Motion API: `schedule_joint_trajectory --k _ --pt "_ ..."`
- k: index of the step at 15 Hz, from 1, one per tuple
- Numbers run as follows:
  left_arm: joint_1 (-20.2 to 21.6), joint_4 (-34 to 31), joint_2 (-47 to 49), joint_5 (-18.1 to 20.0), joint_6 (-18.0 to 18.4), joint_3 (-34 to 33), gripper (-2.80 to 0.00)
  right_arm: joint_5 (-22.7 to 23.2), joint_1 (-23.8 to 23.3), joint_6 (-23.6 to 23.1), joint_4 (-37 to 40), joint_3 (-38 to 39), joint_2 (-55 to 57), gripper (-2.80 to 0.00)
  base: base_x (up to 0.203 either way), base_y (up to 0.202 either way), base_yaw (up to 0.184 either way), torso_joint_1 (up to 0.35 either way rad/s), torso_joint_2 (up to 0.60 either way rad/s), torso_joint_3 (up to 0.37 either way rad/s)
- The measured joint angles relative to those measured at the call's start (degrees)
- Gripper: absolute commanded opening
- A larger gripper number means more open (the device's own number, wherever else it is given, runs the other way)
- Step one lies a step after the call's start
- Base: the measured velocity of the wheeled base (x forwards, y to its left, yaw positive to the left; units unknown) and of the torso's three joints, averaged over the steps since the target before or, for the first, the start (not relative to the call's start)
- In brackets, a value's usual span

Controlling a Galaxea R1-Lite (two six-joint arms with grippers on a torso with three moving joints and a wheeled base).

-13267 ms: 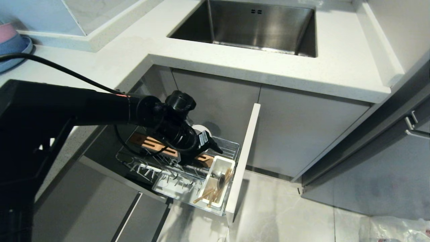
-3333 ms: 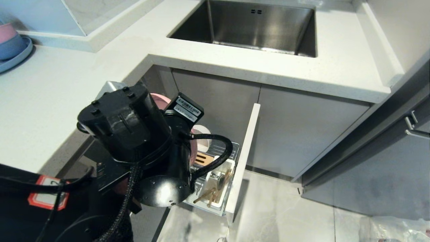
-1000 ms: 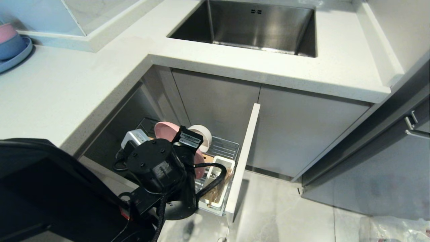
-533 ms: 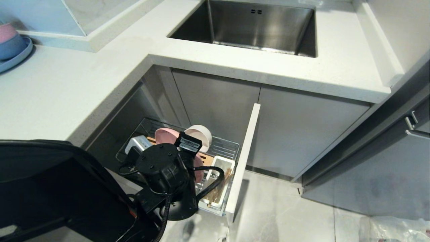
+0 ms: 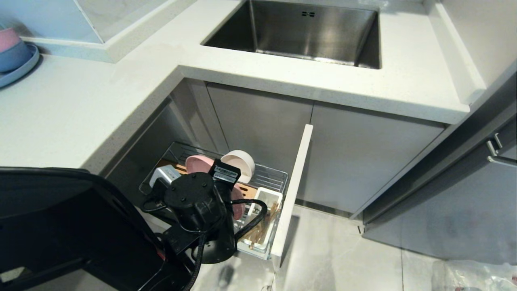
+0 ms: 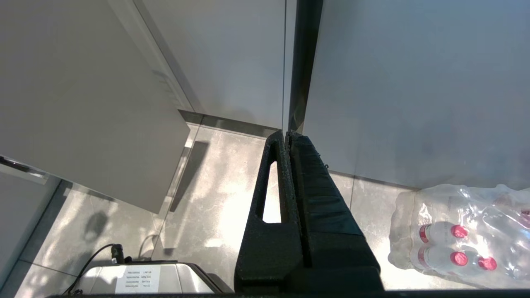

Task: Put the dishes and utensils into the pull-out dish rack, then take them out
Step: Pick up the plate and place it in the cupboard

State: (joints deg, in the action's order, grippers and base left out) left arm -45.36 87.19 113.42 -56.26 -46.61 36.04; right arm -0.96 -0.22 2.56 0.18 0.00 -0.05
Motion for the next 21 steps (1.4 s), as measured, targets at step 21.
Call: schedule_joint_trajectory --k 21 --pt "0.13 0.00 -3.28 1.06 -6.48 -1.85 -2.80 0.00 0.00 0.00 0.00 0.00 0.00 -2.80 0.000 0.000 0.000 0.000 0.00 0.000"
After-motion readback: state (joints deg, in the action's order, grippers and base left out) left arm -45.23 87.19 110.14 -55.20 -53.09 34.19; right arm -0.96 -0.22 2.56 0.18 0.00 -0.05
